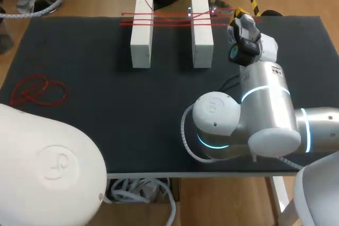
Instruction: Grab the tape and strap the tape.
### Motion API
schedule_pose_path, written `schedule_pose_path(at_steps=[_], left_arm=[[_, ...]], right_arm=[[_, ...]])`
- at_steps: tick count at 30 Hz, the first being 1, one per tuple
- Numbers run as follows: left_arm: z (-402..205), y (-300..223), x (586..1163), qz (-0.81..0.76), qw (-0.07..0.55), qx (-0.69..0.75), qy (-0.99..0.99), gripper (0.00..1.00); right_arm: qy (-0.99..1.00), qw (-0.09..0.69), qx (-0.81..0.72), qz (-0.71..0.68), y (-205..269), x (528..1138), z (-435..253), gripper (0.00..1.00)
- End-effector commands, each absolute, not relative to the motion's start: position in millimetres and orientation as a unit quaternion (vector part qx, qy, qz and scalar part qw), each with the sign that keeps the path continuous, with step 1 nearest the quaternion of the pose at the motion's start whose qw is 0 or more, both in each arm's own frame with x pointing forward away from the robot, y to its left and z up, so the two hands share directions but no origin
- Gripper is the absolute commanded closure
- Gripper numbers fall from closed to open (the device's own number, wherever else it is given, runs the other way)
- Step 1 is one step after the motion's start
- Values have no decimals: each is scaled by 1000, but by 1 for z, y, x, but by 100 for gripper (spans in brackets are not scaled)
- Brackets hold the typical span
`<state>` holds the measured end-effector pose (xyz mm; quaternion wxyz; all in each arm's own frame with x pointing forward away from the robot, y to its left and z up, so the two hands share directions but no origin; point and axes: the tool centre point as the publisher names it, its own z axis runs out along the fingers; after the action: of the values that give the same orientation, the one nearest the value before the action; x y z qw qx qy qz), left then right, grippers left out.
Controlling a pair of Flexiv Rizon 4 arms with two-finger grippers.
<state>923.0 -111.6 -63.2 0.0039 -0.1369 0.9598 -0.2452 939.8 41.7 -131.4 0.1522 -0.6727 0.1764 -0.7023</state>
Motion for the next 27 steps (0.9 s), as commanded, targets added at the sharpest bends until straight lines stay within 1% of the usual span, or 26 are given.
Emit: schedule_pose_path(at_steps=[1, 4, 8, 13, 27], left_arm=[[-63, -118, 917, -238, 28, -138, 961, 100], [-63, -120, 914, -248, 22, -131, 960, 100], [-64, -123, 911, -260, -1, -108, 960, 100], [-65, -126, 907, -247, -12, -97, 964, 100], [-65, -134, 897, -254, -17, -101, 962, 100]], right_arm=[[174, 153, -675, -700, 39, 940, -129, 100], [174, 153, -675, -700, 39, 940, -129, 100], [174, 153, -675, -700, 39, 940, -129, 100], [174, 153, -675, -700, 39, 940, -129, 100], [174, 153, -675, -700, 39, 940, -129, 100]])
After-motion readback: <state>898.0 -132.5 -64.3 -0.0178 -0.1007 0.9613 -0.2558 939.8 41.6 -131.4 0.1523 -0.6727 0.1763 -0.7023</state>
